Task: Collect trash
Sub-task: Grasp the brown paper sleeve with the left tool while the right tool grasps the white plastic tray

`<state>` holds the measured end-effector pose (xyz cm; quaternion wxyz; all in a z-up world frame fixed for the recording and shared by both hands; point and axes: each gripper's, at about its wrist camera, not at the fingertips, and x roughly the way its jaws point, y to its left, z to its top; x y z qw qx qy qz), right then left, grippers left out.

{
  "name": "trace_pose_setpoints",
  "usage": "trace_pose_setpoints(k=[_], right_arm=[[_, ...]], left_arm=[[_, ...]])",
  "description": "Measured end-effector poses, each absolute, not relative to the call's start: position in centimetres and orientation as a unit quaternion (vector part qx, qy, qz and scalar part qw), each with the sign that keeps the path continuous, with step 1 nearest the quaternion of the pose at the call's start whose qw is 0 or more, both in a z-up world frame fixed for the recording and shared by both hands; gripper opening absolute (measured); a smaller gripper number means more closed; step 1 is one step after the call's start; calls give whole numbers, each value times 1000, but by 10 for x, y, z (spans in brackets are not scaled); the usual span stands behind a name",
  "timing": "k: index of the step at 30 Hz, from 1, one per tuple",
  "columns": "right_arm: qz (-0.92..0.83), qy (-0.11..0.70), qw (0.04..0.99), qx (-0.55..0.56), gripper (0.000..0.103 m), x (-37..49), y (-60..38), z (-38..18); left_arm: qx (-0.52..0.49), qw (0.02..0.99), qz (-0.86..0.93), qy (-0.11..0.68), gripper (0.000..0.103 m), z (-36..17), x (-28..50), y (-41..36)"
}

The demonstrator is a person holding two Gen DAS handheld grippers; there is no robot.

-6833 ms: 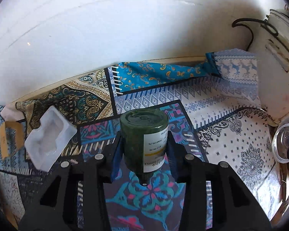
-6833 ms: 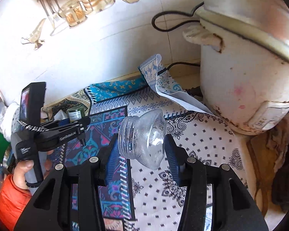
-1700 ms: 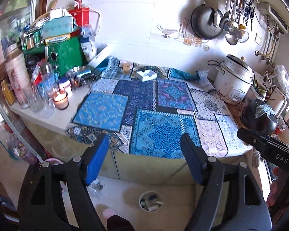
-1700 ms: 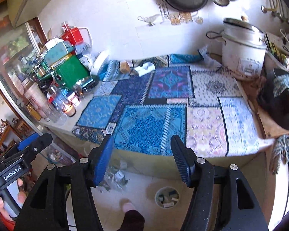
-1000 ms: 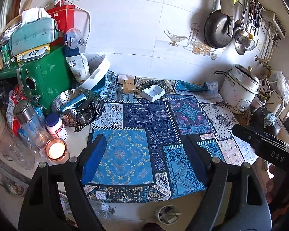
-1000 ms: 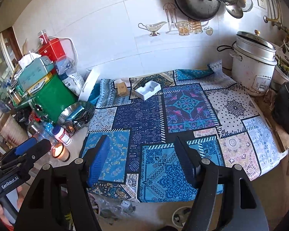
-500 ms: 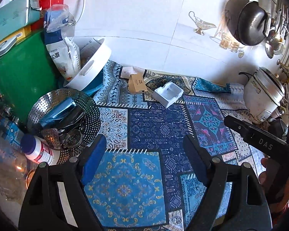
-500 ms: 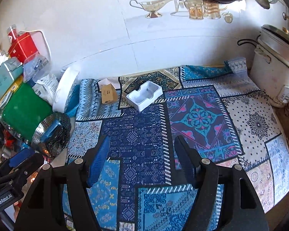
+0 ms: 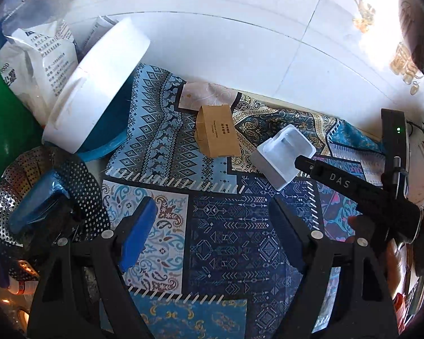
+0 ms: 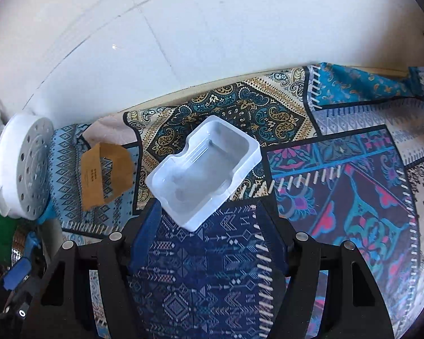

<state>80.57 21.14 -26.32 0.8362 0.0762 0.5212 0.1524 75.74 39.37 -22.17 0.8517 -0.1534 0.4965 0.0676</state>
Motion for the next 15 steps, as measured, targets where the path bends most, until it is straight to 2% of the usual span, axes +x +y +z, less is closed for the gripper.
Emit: trace_pose_setpoints(k=[9,15], right_arm=[[144,535,832,-3,66,793,214,-286],[136,541,830,-4,64,776,184,-284]], left_arm=[[-131,851,87,502,81,-257,808,393],[-113,870,99,470,81,-272,837,389]])
